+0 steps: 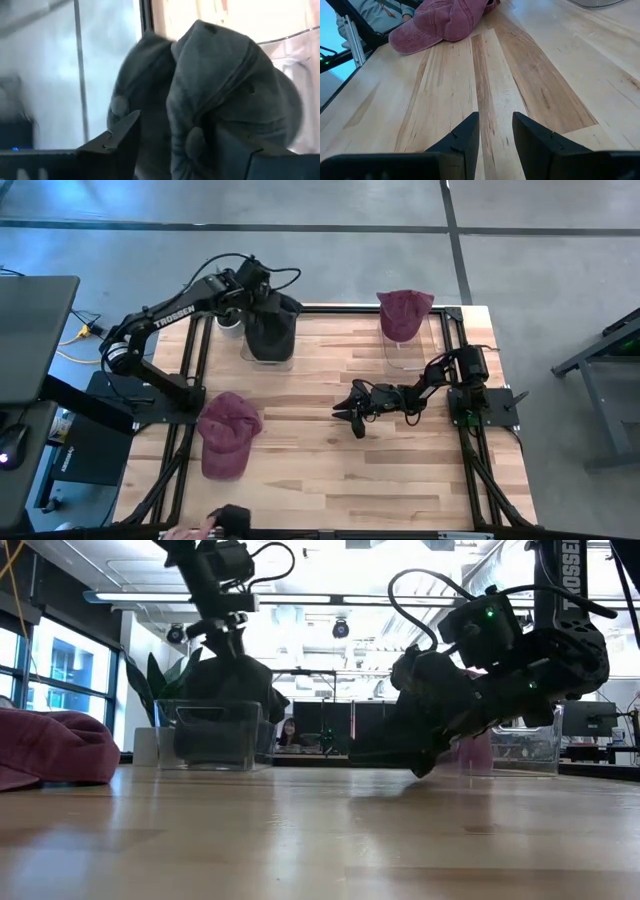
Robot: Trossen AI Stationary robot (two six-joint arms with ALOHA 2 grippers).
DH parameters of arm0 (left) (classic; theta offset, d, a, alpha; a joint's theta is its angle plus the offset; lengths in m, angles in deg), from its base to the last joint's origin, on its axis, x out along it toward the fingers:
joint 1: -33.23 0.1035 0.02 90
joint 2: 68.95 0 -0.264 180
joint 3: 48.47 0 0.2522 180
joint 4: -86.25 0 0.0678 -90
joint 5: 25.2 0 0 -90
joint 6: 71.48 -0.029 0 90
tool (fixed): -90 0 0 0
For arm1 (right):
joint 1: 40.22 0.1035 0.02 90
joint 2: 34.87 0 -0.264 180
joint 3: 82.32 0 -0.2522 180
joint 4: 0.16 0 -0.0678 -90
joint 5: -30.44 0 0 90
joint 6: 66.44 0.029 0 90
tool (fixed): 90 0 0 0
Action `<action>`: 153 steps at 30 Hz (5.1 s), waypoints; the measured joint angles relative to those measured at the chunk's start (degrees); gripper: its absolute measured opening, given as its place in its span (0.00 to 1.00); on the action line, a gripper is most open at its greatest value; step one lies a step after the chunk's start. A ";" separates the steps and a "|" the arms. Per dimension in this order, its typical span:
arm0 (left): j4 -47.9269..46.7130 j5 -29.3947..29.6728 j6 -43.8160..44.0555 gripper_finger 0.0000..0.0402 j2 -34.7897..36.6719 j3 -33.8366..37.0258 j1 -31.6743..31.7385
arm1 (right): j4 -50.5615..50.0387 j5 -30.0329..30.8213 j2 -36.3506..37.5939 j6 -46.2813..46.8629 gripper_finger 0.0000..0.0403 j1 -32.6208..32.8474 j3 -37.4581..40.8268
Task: Pick & Place hat
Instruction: Put the black cap into the left transparent bin, then put the red cap into the right transparent bin
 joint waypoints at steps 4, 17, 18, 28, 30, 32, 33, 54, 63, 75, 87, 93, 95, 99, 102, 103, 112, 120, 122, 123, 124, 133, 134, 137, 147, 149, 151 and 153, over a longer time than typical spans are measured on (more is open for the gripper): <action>-12.00 2.05 13.62 0.54 0.00 -5.67 0.08 | 0.00 -0.02 0.00 0.00 0.28 0.00 0.00; -38.37 -3.40 55.64 0.55 9.31 -9.33 -15.19 | 0.00 -0.06 0.00 -0.65 0.28 0.00 0.00; -38.35 -2.45 58.60 0.55 10.31 -8.39 -18.30 | 0.00 -0.06 0.00 -0.83 0.28 0.00 0.00; -33.28 4.48 91.36 0.55 18.23 12.21 -48.85 | 0.02 0.01 0.00 -1.55 0.28 -0.01 0.00; -30.73 2.34 93.68 0.55 18.06 17.56 -52.78 | 0.02 0.01 0.00 -1.81 0.28 0.00 0.00; -26.76 1.17 94.04 0.55 17.52 22.68 -55.72 | 0.11 0.03 0.00 -2.16 0.28 0.00 0.00; -24.68 0.69 94.03 0.55 16.96 25.17 -56.80 | 0.26 0.05 0.00 -2.16 0.28 0.00 0.00; 55.40 14.89 70.85 0.55 -5.82 35.86 -55.39 | -3.66 -2.73 8.16 -1.46 0.28 1.85 -0.63; 41.85 9.09 63.92 0.55 -8.02 23.03 -48.75 | -45.51 5.28 13.38 7.28 0.32 6.16 -14.89; 5.37 16.10 75.62 0.55 -5.48 18.47 -49.50 | -61.83 8.55 3.57 9.22 0.65 6.22 -33.52; 28.44 13.91 77.18 0.45 -5.66 33.33 -49.39 | -66.35 9.56 -0.62 -0.13 0.15 3.54 -35.92; 32.15 15.47 72.78 0.24 -5.65 34.44 -49.44 | -72.50 10.17 5.97 -9.66 0.08 5.45 -35.85; 35.86 15.95 70.42 0.17 -5.65 34.29 -49.45 | -75.02 10.15 9.18 -11.52 0.06 6.22 -35.85; 44.91 13.62 62.24 0.05 -1.40 32.47 -50.54 | -79.76 9.08 15.90 -15.24 0.02 7.23 -35.87; 48.16 13.48 55.61 0.01 1.28 29.92 -52.18 | -83.18 5.07 21.33 -18.15 0.04 7.65 -35.78; 47.66 14.01 53.83 0.02 2.25 29.36 -52.94 | -82.95 2.99 23.55 -19.57 0.03 8.06 -35.00; 50.30 11.16 46.47 0.08 7.98 28.23 -55.81 | -54.48 -14.39 39.06 -20.66 0.01 10.05 -14.06; 59.85 -2.07 36.80 0.33 2.89 28.23 -55.83 | -43.54 -15.38 43.58 -16.90 0.01 9.57 -5.25; 63.58 -2.99 33.24 0.41 1.91 28.21 -55.83 | -43.47 -15.34 43.56 -16.36 0.01 9.57 -5.20; 65.09 -2.99 31.58 0.46 1.20 28.15 -55.82 | -43.47 -15.31 43.56 -16.26 0.01 9.57 -5.16; 65.92 -2.92 29.97 0.50 0.46 28.15 -55.81 | -43.47 -15.21 43.56 -16.26 0.01 9.58 -5.16; 61.34 6.32 24.15 0.64 -0.92 28.21 -55.90 | -45.60 -14.66 43.56 -13.10 0.01 9.12 -5.18; 58.51 8.51 24.71 0.65 0.00 28.27 -55.90 | -45.79 -14.64 43.56 -12.50 0.01 8.94 -5.18; 55.19 10.76 26.31 0.65 1.95 28.06 -55.79 | -46.55 -14.64 43.56 -11.61 0.01 8.40 -5.20; 66.93 9.41 12.91 0.65 2.09 28.14 -58.89 | -46.02 -14.90 43.56 -11.89 0.01 7.35 -5.22; 71.88 9.69 8.11 0.65 -1.00 27.97 -58.08 | -45.42 -15.12 43.56 -11.90 0.01 7.28 -5.22; 75.08 10.08 5.53 0.65 -3.95 28.13 -56.96 | -44.79 -15.14 43.56 -11.93 0.01 7.30 -5.25; 76.39 7.82 5.04 0.65 -6.45 26.88 -55.20 | -44.42 -15.49 43.56 -11.94 0.01 7.30 -5.25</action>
